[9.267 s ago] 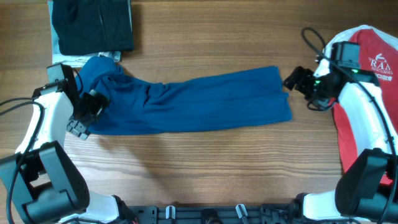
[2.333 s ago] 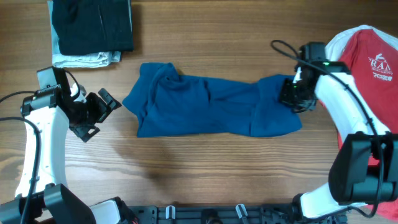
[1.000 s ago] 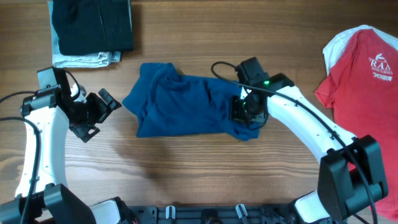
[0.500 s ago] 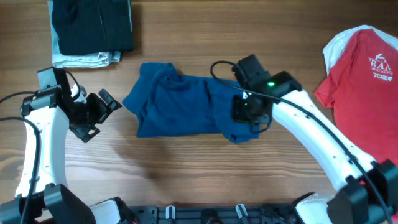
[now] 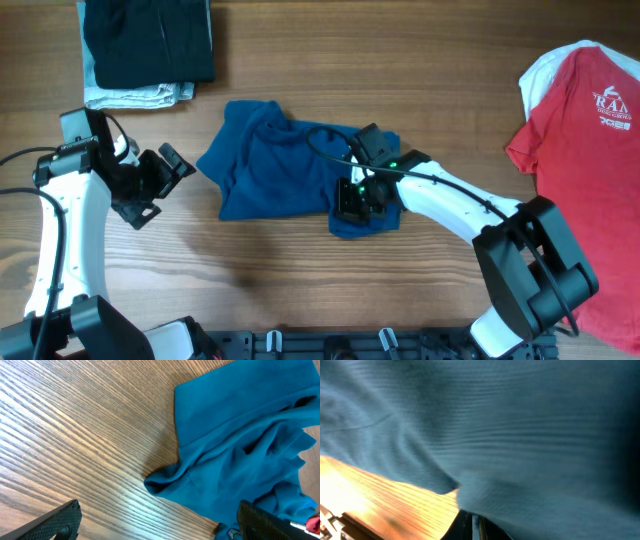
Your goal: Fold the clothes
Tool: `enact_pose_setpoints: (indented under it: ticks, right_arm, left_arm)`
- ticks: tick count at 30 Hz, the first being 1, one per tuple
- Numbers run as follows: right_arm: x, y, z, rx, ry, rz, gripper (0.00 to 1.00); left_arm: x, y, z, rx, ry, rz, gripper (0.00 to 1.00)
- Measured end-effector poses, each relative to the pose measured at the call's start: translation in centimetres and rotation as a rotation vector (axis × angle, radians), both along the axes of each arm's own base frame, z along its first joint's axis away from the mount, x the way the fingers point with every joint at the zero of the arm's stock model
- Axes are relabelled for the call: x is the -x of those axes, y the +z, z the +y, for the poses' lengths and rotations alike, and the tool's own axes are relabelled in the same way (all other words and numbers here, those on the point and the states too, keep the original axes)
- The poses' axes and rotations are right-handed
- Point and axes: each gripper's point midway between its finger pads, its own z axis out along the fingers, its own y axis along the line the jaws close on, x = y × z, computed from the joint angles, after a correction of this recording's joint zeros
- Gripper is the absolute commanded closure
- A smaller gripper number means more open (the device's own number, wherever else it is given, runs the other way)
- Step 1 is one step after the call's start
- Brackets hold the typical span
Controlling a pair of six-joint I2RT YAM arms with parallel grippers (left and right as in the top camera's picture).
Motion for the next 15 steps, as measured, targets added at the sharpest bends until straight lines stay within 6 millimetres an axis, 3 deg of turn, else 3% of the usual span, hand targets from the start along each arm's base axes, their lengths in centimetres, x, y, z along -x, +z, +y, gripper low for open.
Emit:
enact_pose_setpoints:
  ticks: [4,6,9,10,12,15]
  right_arm:
    - [-3.6,2.6,-1.3,0.009,-0.078,-0.047,0.90]
    - [-7.3,6.6,-3.9,0.000,-0.164,-0.148,0.82]
    - [-9.4,10.0,-4.6,-0.041,-0.177,-0.275,0.89]
    - [-9.9,10.2,-4.4,-0.050,-0.175,-0.296,0.95]
    - [-10.6,10.2,-3.9,-0.075,-0.165,-0.319,0.96]
    - [-10.9,7.0,-2.6,-0.111,-0.138,-0.246,0.96]
  left_arm:
    - [0.1,0.0,0.0,0.001,0.000,0.004,0.00]
    - [0.1,0.0,0.0,0.001,0.000,0.004,0.00]
    - [0.1,0.0,0.0,0.001,0.000,0.003,0.00]
    - [0.1,0.0,0.0,0.001,0.000,0.003,0.00]
    - [0.1,0.0,0.0,0.001,0.000,0.004,0.00]
    - [0.1,0.0,0.0,0.001,0.000,0.003,0.00]
